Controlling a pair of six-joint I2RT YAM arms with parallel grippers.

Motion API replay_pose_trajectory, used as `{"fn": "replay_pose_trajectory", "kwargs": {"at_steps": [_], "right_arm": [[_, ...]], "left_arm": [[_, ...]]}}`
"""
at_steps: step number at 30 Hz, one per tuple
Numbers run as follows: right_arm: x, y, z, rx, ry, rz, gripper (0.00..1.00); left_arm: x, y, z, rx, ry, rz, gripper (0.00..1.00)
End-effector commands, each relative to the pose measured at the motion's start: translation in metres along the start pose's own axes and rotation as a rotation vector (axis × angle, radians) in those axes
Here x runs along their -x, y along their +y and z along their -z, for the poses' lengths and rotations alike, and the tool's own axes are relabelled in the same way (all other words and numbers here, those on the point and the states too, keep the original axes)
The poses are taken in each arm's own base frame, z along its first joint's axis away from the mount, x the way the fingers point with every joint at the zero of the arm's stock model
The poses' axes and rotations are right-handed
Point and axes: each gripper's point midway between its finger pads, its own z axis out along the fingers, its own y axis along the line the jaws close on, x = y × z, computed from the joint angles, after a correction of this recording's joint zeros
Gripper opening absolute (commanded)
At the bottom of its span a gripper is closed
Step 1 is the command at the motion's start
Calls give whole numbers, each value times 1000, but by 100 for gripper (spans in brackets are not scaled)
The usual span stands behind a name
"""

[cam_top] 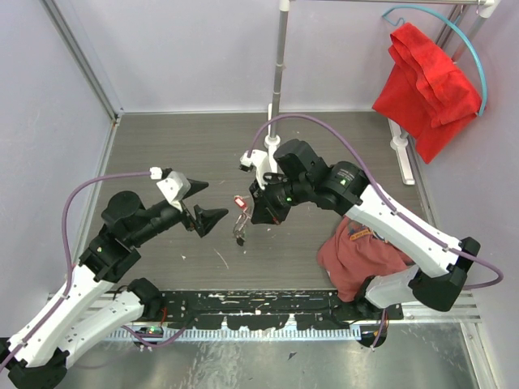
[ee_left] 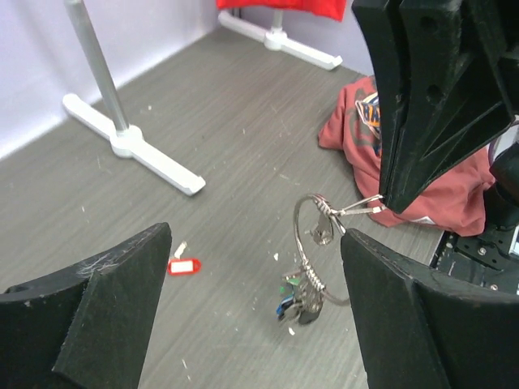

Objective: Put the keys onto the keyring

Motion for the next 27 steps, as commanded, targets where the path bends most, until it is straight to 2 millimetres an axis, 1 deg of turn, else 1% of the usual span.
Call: {"fn": "replay_pose_trajectory", "kwargs": {"at_steps": [1, 4, 9, 12, 14, 16, 19, 21, 23, 27], "right_arm": [[26, 22, 28, 49, -106, 29, 1], [38, 28, 33, 51, -149, -48, 1], [56, 34, 46, 72, -247, -254, 1], [65, 35, 52, 125, -285, -365, 1], [73, 39, 58, 174, -316, -409, 1], [82, 44, 65, 221, -346, -424, 1], [89, 48, 73, 248, -368, -423, 1], [88, 46, 76, 256, -366, -409, 1], [85, 42, 80, 251, -355, -392, 1], [80, 39, 85, 252, -331, -345, 1]], "left_arm": [[49, -10, 1, -69, -156, -133, 90], [58, -7, 0, -60, -169, -181, 90], [74, -5, 3, -48, -189, -249, 88], [81, -7, 5, -53, -209, -258, 82], [81, -9, 6, -62, -212, -258, 80], [84, -11, 7, -73, -225, -256, 80], [92, -13, 8, -77, -261, -260, 86], [98, -14, 8, -78, -285, -265, 87], [105, -15, 7, -81, -309, -272, 90], [116, -21, 4, -102, -348, -288, 89]]}}
